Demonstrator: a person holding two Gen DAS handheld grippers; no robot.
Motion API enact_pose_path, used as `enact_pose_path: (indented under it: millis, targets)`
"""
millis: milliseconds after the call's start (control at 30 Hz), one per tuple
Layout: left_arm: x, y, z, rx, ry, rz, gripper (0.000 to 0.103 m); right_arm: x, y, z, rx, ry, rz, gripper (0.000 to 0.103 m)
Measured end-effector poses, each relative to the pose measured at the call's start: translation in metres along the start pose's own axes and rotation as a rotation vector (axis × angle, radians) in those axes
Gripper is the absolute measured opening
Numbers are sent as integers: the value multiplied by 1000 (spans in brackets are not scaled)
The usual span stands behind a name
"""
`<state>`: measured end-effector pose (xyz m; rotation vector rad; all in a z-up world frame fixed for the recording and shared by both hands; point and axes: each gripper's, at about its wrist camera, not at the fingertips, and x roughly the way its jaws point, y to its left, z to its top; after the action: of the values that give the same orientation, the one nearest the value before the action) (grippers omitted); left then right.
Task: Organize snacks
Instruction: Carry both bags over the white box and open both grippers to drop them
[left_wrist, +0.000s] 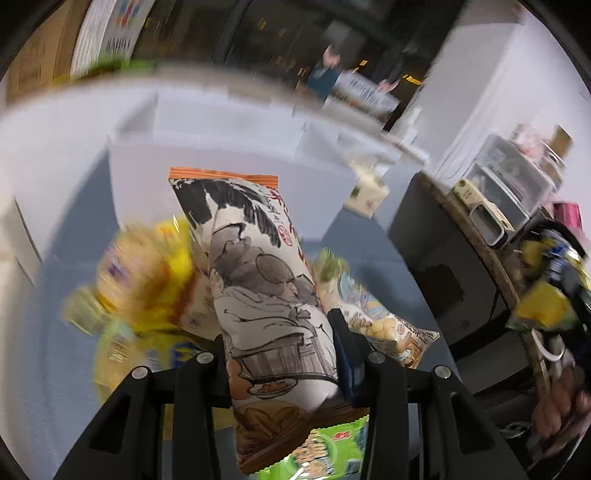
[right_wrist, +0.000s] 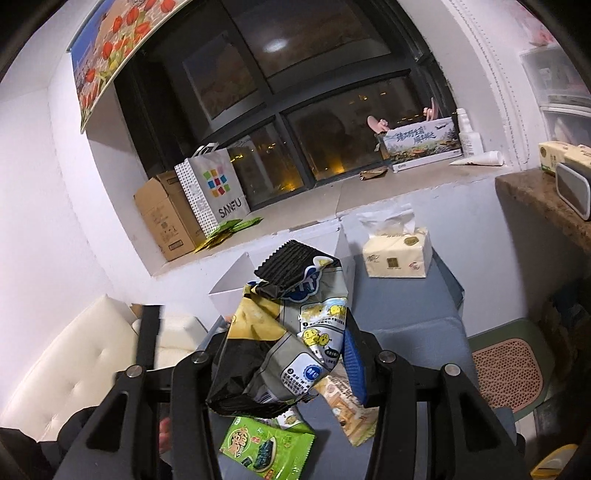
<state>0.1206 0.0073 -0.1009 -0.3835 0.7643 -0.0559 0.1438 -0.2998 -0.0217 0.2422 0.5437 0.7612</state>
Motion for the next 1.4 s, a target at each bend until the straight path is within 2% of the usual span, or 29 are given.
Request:
enact_pose_path:
  millis: [133,233,300,433,567,633,800,900,933,967,1000,1033,1067,1100,1133,1267,1400]
  targets:
    - [-31,-4,13,109,-90,24,45,15,13,-3,-37,28,32,51]
    - [-40,4,34,133,-130,34,45,36,21,-2,-40,77,95,51]
    - [-40,15,54,140,-136,35,45,57,23,7,-33,105,130,51]
    - [-31,34,102,140,-136,31,45,97,25,37,-32,125,108,51]
    - [7,42,155,166,-109,74,45,153,23,78,-13,149,63,51]
    - [31,49,177,182,-86,96,45,187,21,96,6,190,44,51]
    - [81,62,206,223,-37,151,45,253,21,118,-79,246,-92,51]
    - [108,73,216,217,18,191,47,283,18,122,-111,292,-118,51]
    - [112,76,217,204,35,206,57,293,16,123,-108,309,-126,51]
    - [117,81,219,188,54,231,81,300,14,123,-105,320,-119,52]
    - [118,84,220,172,56,245,95,306,13,122,-104,338,-109,56]
    - [115,86,220,163,44,237,103,315,11,122,-106,373,-106,69]
    - [111,87,219,164,33,232,103,321,9,121,-109,397,-131,78]
    - [107,87,218,165,21,236,103,324,7,120,-103,397,-150,95]
    - [103,87,217,171,10,243,103,324,5,120,-89,389,-145,103]
    - [80,87,211,173,-23,223,103,315,2,119,-43,357,-92,103]
    - [39,80,199,171,-111,183,103,300,12,123,-65,300,-86,103]
